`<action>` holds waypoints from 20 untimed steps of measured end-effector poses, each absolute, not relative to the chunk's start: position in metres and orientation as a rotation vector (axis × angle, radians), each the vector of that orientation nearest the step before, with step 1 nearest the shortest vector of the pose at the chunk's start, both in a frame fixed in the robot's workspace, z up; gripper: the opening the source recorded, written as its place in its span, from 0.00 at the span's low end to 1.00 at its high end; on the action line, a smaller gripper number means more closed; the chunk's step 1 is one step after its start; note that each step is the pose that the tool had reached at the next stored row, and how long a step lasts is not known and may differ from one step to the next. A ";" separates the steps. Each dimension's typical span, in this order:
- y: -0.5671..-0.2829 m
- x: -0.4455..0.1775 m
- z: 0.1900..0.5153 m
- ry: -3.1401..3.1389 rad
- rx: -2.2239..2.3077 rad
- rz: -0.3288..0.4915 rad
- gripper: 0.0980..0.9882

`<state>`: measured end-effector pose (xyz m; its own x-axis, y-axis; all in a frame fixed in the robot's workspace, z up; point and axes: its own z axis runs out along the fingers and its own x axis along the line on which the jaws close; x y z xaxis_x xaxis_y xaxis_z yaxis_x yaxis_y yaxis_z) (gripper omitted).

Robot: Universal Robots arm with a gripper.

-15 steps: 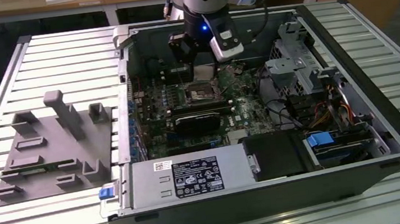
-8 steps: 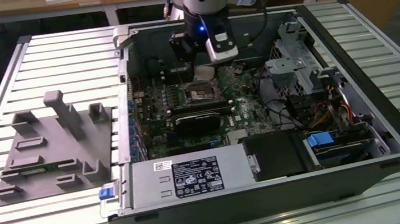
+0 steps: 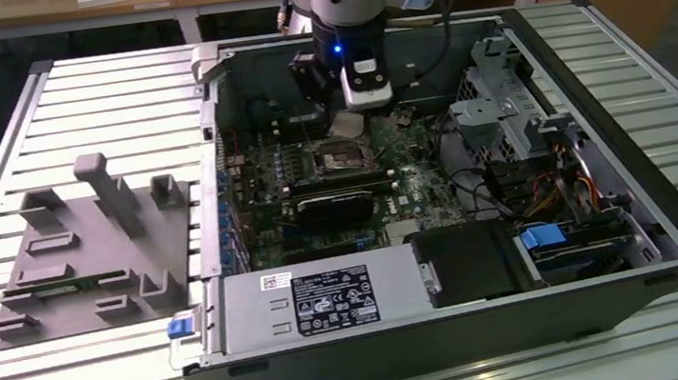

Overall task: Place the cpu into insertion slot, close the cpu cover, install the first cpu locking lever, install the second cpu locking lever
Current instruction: 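Place the cpu into insertion slot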

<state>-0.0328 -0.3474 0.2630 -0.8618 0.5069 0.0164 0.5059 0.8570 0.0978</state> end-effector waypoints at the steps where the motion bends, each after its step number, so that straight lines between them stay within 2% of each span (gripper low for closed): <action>1: -0.347 -0.033 0.263 3.009 0.850 0.155 0.49; 20: -0.347 -0.033 0.259 2.804 1.346 0.148 0.49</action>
<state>-0.0328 -0.3474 0.2592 -0.6258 0.7798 0.0163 0.7772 0.6216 0.0978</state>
